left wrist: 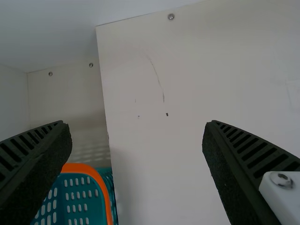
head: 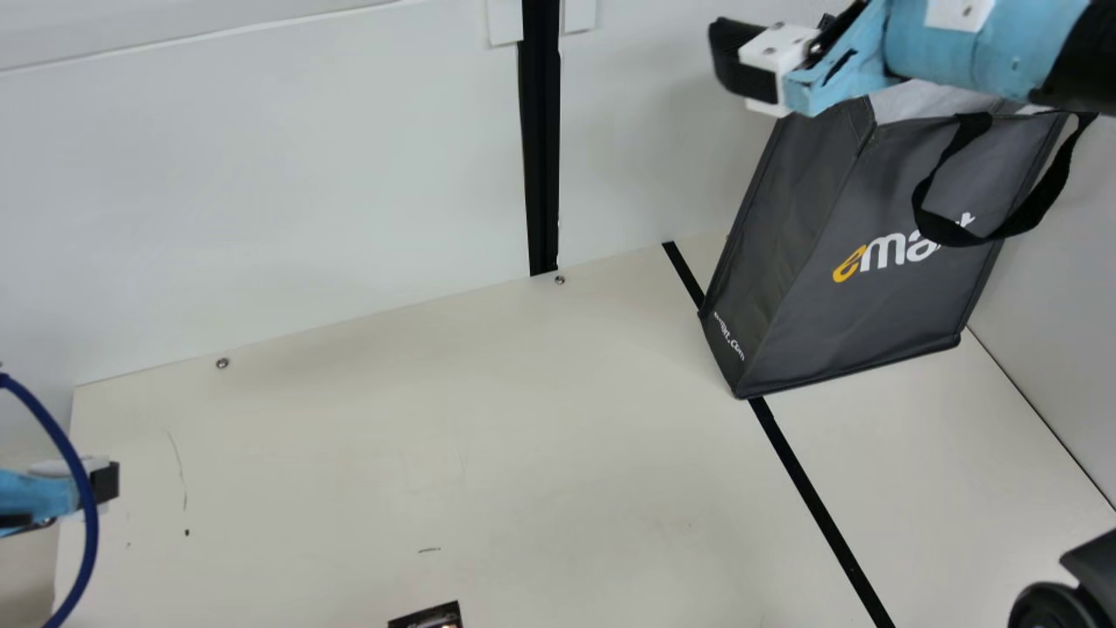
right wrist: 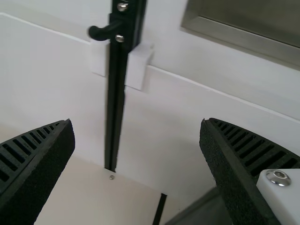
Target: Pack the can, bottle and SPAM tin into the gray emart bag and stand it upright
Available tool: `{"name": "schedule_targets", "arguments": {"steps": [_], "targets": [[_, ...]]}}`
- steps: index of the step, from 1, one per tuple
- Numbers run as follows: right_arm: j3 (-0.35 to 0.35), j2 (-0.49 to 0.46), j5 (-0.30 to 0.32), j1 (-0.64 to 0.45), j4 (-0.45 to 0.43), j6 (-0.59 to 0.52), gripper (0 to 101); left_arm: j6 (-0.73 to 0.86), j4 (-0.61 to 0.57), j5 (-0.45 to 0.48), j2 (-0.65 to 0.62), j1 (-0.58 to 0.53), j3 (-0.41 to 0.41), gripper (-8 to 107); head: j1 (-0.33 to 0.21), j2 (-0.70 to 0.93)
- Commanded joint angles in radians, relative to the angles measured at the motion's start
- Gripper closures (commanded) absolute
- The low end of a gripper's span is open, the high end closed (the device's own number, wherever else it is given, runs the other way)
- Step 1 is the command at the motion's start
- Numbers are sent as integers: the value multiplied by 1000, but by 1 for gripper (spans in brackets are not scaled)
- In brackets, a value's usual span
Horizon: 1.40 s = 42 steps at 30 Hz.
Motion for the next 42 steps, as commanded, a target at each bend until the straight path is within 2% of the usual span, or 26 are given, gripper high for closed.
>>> {"name": "schedule_targets", "arguments": {"steps": [1,11,23,32,42], "targets": [[25,-8,-6,36,-5,0,6,0,0,0,0,0,0,9,-23,-2],[177,-62,-37,170,-25,-1,6,0,0,0,0,0,0,9,-23,-2],[411,-134,-101,285,-62,-24,6,0,0,0,0,0,0,9,-23,-2],[574,-178,-145,331,-75,-44,6,0,0,0,0,0,0,9,-23,-2],[713,-220,-186,355,-75,-52,6,0,0,0,0,0,0,9,-23,-2]]}}
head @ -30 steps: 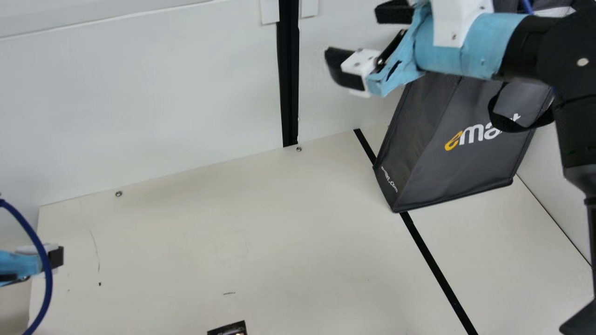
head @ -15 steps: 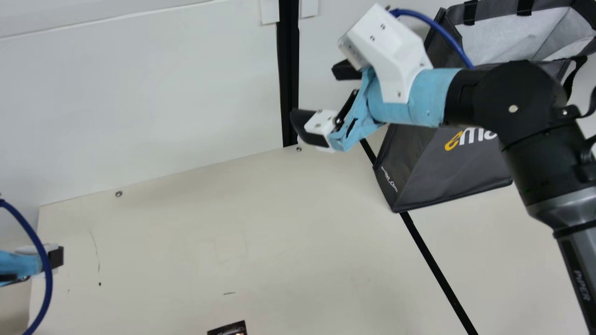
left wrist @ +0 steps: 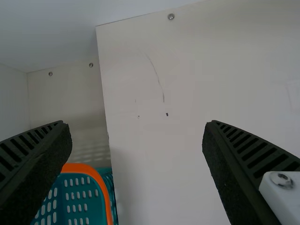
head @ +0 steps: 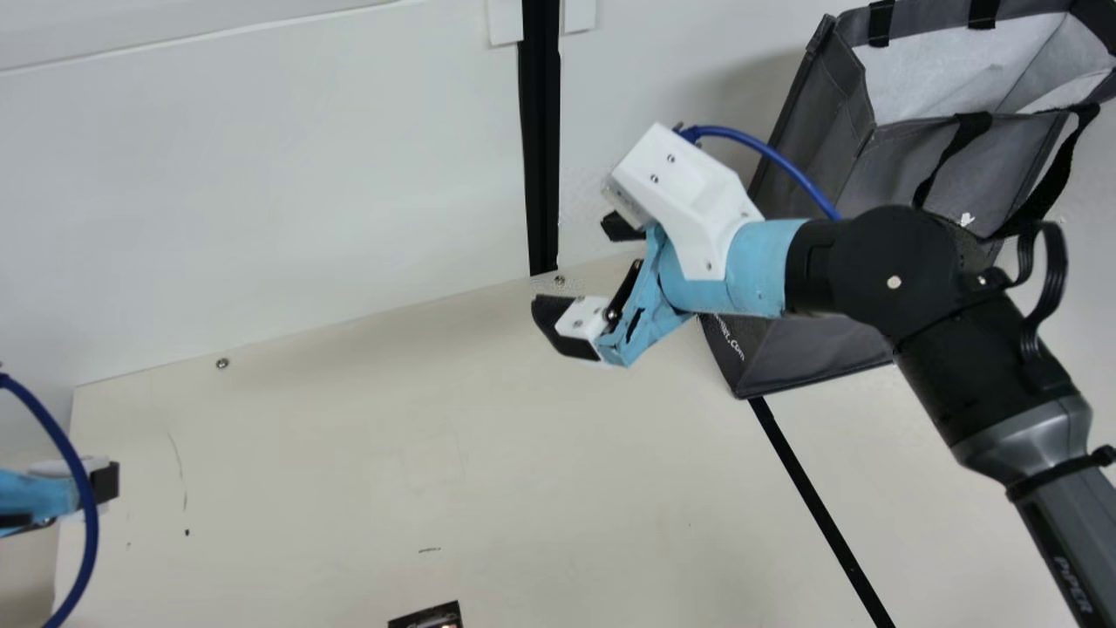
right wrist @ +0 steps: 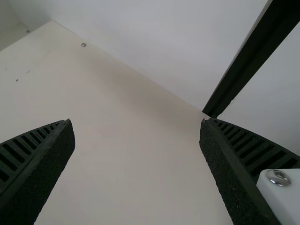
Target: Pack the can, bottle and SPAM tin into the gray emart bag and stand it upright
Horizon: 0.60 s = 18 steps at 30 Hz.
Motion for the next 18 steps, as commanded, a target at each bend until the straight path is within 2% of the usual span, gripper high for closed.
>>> {"name": "schedule_targets", "arguments": {"steps": [1,5,18], "targets": [[26,-5,-4,3,2,0,6,0,0,0,0,0,0,9,-23,-2],[53,-14,-13,6,7,-3,6,0,0,0,0,0,0,9,-23,-2],[55,-13,-18,6,4,-3,6,0,0,0,0,0,0,9,-23,-2]]}}
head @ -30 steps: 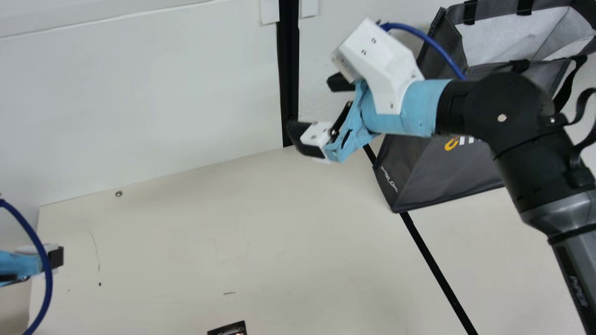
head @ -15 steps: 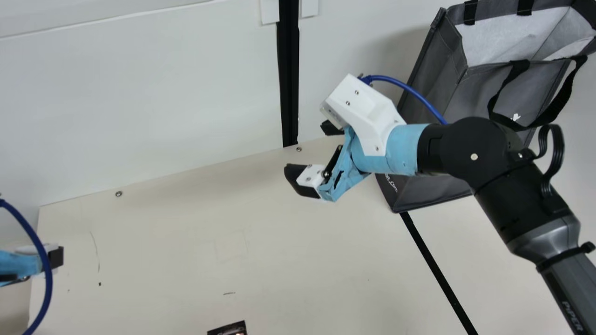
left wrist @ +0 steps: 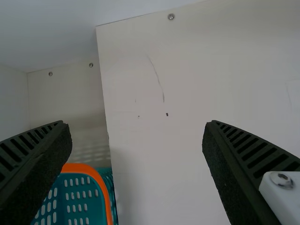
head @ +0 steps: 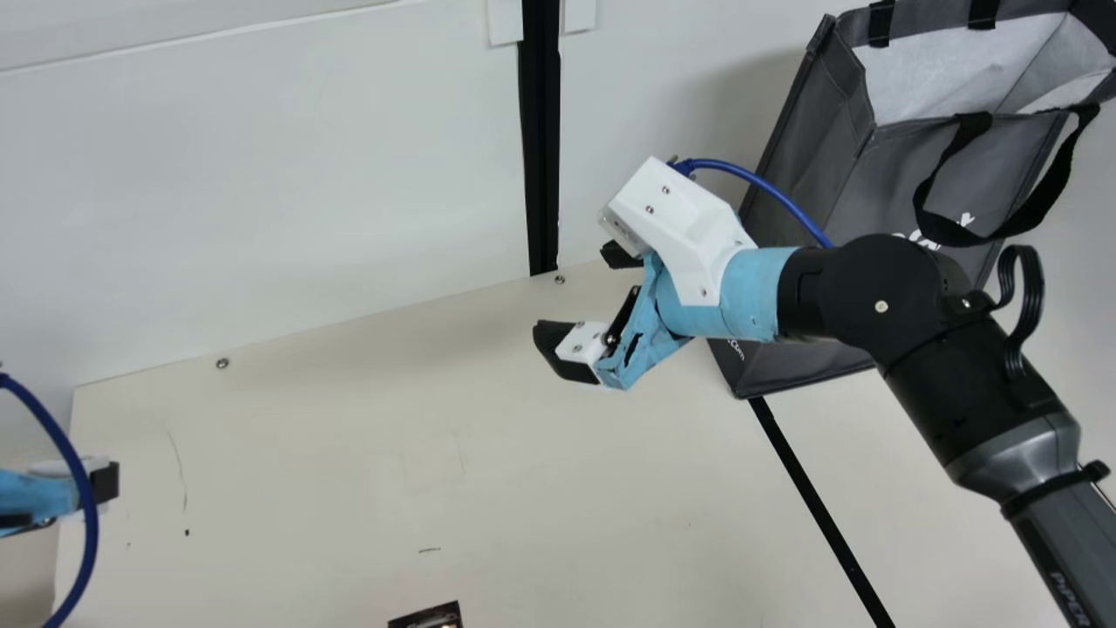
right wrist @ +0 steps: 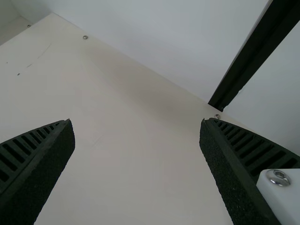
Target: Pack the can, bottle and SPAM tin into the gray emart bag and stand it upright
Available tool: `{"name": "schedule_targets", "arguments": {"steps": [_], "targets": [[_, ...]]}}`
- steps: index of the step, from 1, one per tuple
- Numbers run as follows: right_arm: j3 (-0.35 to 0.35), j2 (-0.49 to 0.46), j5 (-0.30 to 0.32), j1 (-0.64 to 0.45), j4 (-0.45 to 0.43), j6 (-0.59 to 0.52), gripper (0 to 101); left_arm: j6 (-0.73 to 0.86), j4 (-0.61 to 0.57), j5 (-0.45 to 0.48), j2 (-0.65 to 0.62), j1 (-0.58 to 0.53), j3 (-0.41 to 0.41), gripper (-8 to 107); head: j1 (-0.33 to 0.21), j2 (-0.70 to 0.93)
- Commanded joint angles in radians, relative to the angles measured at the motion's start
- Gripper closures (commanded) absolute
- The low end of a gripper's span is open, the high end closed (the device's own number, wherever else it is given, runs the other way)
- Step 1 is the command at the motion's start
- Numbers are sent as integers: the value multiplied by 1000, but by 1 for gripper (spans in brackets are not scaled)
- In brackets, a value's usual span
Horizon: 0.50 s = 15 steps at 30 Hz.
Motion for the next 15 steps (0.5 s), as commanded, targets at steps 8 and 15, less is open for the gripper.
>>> {"name": "schedule_targets", "arguments": {"steps": [8,15], "targets": [[0,0,0,0,0,0,6,0,0,0,0,0,0,9,-23,-1],[0,0,0,0,0,0,6,0,-2,0,0,0,0,9,-23,-1]]}}
